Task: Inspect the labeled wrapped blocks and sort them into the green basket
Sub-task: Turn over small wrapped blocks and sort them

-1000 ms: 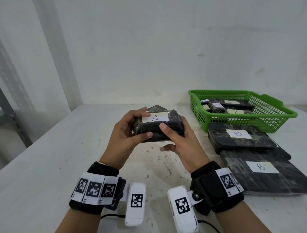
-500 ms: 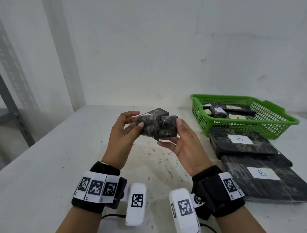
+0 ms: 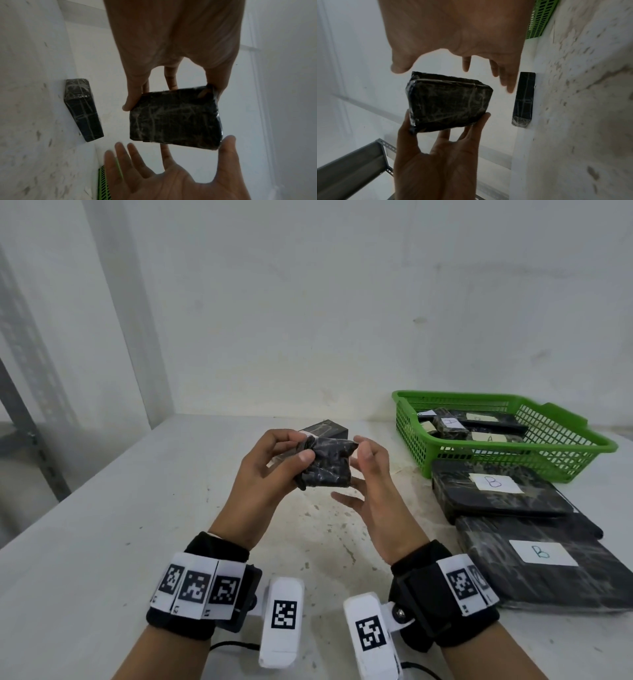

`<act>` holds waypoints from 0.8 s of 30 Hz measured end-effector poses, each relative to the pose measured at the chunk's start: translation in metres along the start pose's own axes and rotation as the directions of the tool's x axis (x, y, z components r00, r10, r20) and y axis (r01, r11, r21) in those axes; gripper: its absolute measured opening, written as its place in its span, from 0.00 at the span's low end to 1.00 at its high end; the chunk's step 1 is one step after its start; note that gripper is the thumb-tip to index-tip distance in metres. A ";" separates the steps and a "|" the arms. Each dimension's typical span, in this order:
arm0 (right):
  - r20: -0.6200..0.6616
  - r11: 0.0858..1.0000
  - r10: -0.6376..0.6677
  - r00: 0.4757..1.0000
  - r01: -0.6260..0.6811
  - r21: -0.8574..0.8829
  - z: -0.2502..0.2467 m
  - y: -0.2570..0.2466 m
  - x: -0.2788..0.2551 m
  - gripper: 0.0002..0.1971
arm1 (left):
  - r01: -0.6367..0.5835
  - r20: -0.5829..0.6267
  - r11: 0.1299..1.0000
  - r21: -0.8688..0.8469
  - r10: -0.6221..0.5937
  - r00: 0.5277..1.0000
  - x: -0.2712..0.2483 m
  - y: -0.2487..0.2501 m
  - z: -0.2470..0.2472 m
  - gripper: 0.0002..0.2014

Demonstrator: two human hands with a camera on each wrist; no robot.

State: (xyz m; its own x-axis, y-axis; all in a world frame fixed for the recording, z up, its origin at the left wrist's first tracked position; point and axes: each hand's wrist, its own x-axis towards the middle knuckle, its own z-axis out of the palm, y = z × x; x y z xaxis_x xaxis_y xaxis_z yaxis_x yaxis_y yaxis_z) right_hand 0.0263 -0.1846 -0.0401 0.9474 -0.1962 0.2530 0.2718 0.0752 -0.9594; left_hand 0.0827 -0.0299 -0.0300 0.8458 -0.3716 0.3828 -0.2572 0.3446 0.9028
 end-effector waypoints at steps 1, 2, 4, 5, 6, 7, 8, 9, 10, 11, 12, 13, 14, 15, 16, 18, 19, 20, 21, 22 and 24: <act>0.028 1.000 0.014 1.000 -0.014 0.008 0.000 0.001 0.000 0.46 | 0.003 0.006 1.000 -0.006 -0.003 1.000 0.000 0.000 0.001 0.17; 0.059 0.999 0.026 0.998 -0.027 0.021 -0.001 0.002 0.000 0.50 | 0.005 0.017 1.000 -0.009 -0.005 1.000 -0.001 -0.001 0.002 0.17; 0.108 0.998 0.026 0.994 -0.032 0.058 0.001 0.003 -0.001 0.47 | 0.004 0.044 1.000 0.006 -0.004 0.999 -0.001 -0.001 0.003 0.18; 0.110 0.997 0.016 0.994 -0.024 0.076 0.001 0.002 -0.001 0.41 | 0.004 0.059 1.000 0.017 -0.005 0.998 -0.001 -0.002 0.003 0.20; 0.096 0.996 -0.001 0.995 -0.007 0.090 0.001 0.002 -0.001 0.35 | 0.009 0.081 1.000 0.022 -0.011 0.997 -0.001 -0.002 0.003 0.22; 0.074 0.995 -0.024 0.997 0.017 0.103 0.002 0.000 0.000 0.30 | 0.019 0.104 1.000 0.020 -0.021 0.994 -0.001 -0.002 0.003 0.24; 0.057 0.993 -0.046 0.997 0.040 0.113 0.002 -0.001 0.000 0.28 | 0.028 0.126 0.999 0.018 -0.030 0.992 -0.001 -0.002 0.003 0.26; 0.046 0.991 -0.060 0.997 0.054 0.121 0.003 -0.002 0.000 0.27 | 0.032 0.138 0.999 0.025 -0.035 0.990 -0.001 -0.002 0.003 0.28; 0.040 0.991 -0.068 0.997 0.063 0.122 0.003 -0.003 0.000 0.28 | 0.029 0.136 0.999 0.040 -0.034 0.990 -0.002 -0.002 0.004 0.29; 0.033 0.992 -0.069 0.997 0.065 0.111 0.004 -0.002 -0.001 0.29 | 0.022 0.126 0.998 0.055 -0.029 0.992 -0.003 -0.002 0.004 0.29; 0.021 0.994 -0.064 0.998 0.062 0.085 0.003 -0.001 0.000 0.30 | 0.013 0.116 0.998 0.067 -0.020 0.993 -0.003 -0.001 0.005 0.28; 0.015 0.997 -0.049 0.999 0.048 0.053 0.002 0.001 0.000 0.31 | 0.004 0.106 0.997 0.079 -0.012 0.994 -0.003 -0.002 0.005 0.28; 0.022 0.999 -0.025 0.999 0.024 0.022 0.002 0.004 -0.001 0.32 | -0.003 0.096 0.996 0.090 -0.006 0.995 -0.003 -0.002 0.005 0.27; 0.039 1.000 0.007 0.999 -0.007 0.000 0.002 0.005 -0.002 0.36 | -0.002 0.083 0.995 0.097 -0.006 0.996 -0.003 -0.003 0.005 0.27; 0.061 0.999 0.036 0.998 -0.035 -0.012 0.001 0.007 -0.002 0.40 | 0.004 0.072 0.995 0.100 -0.012 0.997 -0.003 -0.004 0.005 0.27; 0.073 0.998 0.061 0.995 -0.060 -0.008 0.002 0.006 -0.003 0.41 | 0.010 0.065 0.995 0.103 -0.017 0.998 -0.003 -0.005 0.005 0.27; 0.060 0.998 0.059 0.996 -0.059 -0.003 0.003 0.004 -0.004 0.36 | 0.008 0.072 0.994 0.105 -0.016 0.997 -0.004 -0.005 0.006 0.26; 0.045 0.998 0.055 0.997 -0.055 -0.001 0.003 0.002 -0.004 0.31 | 0.008 0.083 0.994 0.105 -0.016 0.996 -0.004 -0.005 0.007 0.26; 0.029 0.999 0.054 0.998 -0.054 -0.003 0.003 0.000 -0.003 0.28 | 0.011 0.097 0.995 0.098 -0.021 0.995 -0.005 -0.005 0.007 0.25; 0.018 0.998 0.056 0.998 -0.056 -0.002 0.002 -0.002 -0.003 0.28 | 0.016 0.110 0.996 0.090 -0.026 0.994 -0.005 -0.005 0.008 0.25; 0.018 0.996 0.084 0.996 -0.084 0.011 0.000 -0.003 -0.002 0.31 | 0.018 0.123 0.995 0.094 -0.030 0.992 -0.005 -0.004 0.008 0.22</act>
State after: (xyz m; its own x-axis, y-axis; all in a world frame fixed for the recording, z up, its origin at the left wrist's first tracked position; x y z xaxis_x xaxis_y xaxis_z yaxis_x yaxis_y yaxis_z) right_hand 0.0232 -0.1839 -0.0378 0.9698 -0.1713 0.1735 0.1927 0.1026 -0.9759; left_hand 0.0756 -0.0359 -0.0342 0.7894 -0.4845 0.3770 -0.2845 0.2555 0.9240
